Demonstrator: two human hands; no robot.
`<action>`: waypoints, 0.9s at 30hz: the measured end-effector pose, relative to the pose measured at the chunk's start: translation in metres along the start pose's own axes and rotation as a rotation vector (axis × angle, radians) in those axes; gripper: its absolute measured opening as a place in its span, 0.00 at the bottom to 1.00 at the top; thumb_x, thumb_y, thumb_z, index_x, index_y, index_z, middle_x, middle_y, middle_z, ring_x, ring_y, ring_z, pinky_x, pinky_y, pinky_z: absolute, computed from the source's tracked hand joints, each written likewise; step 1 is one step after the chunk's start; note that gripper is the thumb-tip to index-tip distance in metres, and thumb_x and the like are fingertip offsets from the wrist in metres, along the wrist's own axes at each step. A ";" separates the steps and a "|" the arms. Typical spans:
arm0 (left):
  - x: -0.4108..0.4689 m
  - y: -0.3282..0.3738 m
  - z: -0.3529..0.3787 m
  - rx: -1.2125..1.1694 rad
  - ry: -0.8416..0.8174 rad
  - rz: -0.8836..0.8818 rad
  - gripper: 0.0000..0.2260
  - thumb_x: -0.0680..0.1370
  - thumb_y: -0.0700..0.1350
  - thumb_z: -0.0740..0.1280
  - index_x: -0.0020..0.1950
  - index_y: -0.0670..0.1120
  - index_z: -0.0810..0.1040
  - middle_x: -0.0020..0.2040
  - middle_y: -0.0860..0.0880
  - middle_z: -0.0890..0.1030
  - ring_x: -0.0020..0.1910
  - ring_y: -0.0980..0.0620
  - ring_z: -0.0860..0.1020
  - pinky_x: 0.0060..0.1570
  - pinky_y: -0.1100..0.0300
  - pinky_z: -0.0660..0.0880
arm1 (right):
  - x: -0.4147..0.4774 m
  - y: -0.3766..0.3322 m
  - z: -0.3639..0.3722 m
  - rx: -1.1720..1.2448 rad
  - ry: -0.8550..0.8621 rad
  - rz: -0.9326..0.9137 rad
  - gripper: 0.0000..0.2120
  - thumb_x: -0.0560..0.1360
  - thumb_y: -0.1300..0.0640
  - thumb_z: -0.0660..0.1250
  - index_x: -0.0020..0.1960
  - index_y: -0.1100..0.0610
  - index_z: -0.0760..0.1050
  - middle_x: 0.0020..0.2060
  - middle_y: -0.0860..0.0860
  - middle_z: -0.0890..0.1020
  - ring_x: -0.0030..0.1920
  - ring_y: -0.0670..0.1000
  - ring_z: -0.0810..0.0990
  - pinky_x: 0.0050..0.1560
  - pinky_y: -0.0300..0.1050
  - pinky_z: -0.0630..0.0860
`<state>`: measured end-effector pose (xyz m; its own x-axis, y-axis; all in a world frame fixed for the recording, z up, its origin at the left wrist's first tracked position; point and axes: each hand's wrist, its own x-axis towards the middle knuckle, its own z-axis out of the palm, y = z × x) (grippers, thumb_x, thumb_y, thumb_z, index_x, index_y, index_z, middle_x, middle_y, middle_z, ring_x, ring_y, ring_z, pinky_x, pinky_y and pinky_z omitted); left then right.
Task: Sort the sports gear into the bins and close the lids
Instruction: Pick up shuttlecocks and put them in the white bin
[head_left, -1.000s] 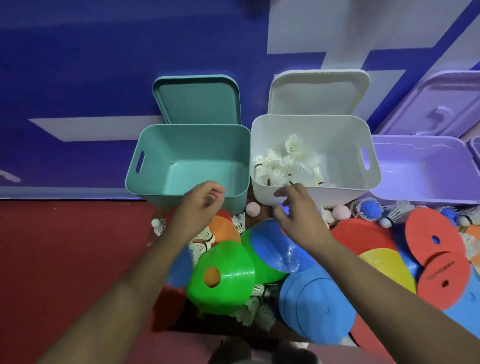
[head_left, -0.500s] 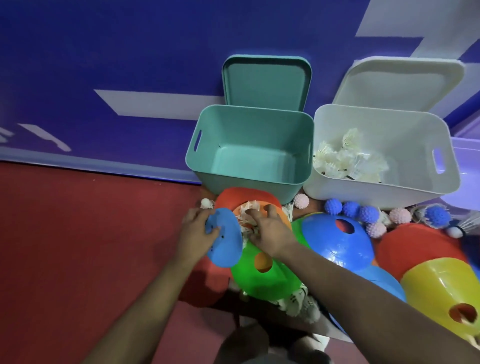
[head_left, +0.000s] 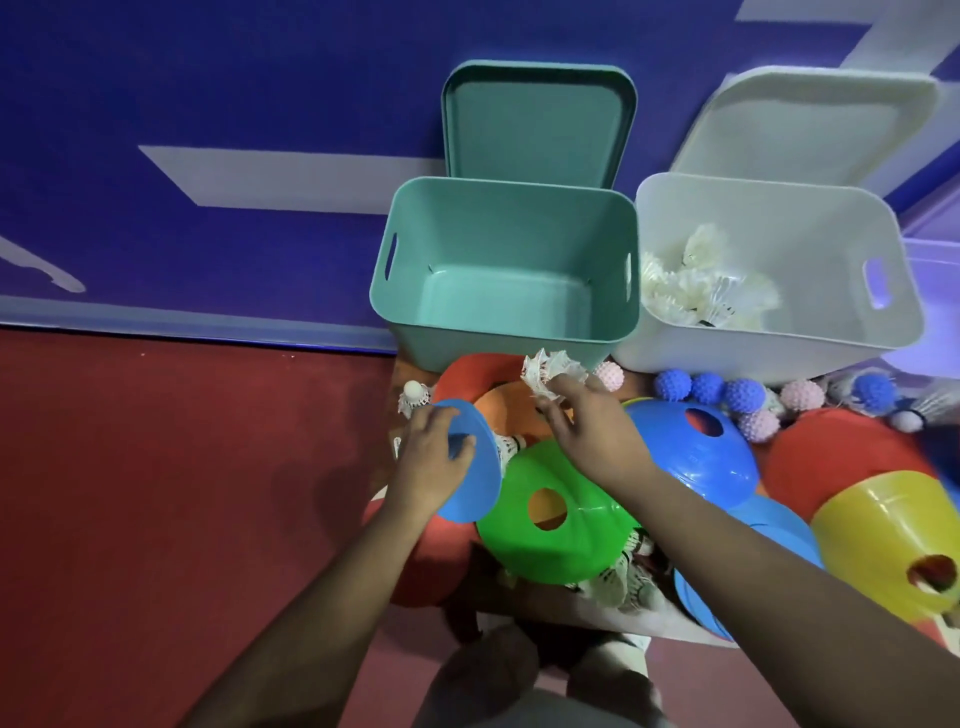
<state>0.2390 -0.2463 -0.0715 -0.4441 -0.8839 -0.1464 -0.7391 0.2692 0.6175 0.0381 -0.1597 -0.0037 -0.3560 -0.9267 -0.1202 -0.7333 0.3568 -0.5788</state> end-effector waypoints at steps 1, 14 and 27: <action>0.003 -0.003 -0.004 -0.016 0.085 0.003 0.17 0.73 0.46 0.66 0.60 0.42 0.77 0.58 0.41 0.73 0.58 0.39 0.74 0.63 0.49 0.70 | -0.003 -0.004 -0.004 0.017 -0.001 -0.017 0.10 0.79 0.51 0.65 0.58 0.51 0.76 0.46 0.57 0.77 0.45 0.58 0.80 0.46 0.48 0.76; 0.070 -0.039 -0.029 0.053 -0.032 -0.079 0.14 0.76 0.36 0.65 0.60 0.45 0.78 0.52 0.40 0.80 0.47 0.42 0.78 0.41 0.59 0.67 | -0.015 -0.040 0.023 0.001 -0.042 -0.119 0.11 0.79 0.53 0.64 0.60 0.52 0.76 0.51 0.55 0.70 0.37 0.56 0.77 0.42 0.48 0.74; 0.014 -0.009 -0.097 -0.978 0.228 -0.228 0.03 0.74 0.39 0.65 0.47 0.43 0.75 0.40 0.48 0.78 0.38 0.52 0.75 0.41 0.58 0.72 | 0.004 -0.055 0.006 0.322 0.034 -0.103 0.09 0.81 0.51 0.62 0.44 0.52 0.73 0.39 0.51 0.71 0.46 0.51 0.70 0.46 0.44 0.66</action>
<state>0.2881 -0.2982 -0.0044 -0.1631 -0.9539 -0.2519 -0.0132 -0.2532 0.9673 0.0802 -0.1839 0.0228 -0.3128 -0.9495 -0.0235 -0.5475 0.2005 -0.8124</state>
